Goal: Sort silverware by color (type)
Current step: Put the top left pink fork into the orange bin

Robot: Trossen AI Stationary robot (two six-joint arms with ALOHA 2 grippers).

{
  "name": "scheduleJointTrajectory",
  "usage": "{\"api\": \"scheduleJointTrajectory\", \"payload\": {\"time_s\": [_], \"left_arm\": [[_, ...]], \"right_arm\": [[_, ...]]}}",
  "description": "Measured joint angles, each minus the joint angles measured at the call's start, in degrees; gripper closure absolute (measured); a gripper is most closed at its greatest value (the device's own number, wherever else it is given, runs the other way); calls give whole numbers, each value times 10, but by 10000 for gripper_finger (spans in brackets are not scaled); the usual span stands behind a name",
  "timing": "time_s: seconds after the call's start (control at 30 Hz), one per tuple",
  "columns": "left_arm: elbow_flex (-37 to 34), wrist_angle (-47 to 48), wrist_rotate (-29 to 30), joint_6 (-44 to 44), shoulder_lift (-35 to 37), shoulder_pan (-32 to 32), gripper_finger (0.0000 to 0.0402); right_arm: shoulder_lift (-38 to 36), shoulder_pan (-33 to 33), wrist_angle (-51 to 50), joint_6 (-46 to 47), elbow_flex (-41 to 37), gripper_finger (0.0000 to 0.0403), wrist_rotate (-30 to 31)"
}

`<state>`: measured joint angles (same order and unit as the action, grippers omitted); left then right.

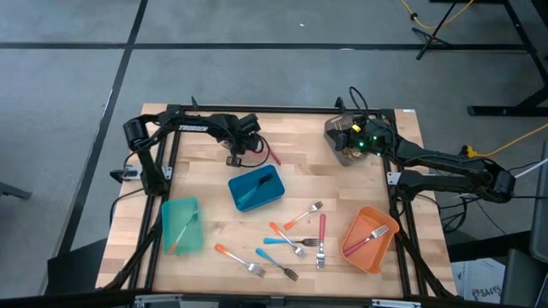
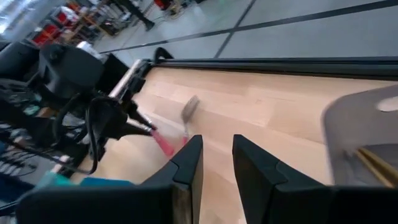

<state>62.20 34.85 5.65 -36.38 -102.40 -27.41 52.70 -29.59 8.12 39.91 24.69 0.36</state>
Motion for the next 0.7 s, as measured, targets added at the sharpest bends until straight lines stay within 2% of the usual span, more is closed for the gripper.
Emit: {"api": "scheduleJointTrajectory", "payload": {"time_s": [0.3, 0.7], "left_arm": [[1, -19, 36, -1, 48, 49, 367], [2, -101, 70, -20, 60, 135, 365]], "right_arm": [[0, 0, 96, 1, 0, 324, -51], [1, 0, 163, 32, 0, 324, -80]]}}
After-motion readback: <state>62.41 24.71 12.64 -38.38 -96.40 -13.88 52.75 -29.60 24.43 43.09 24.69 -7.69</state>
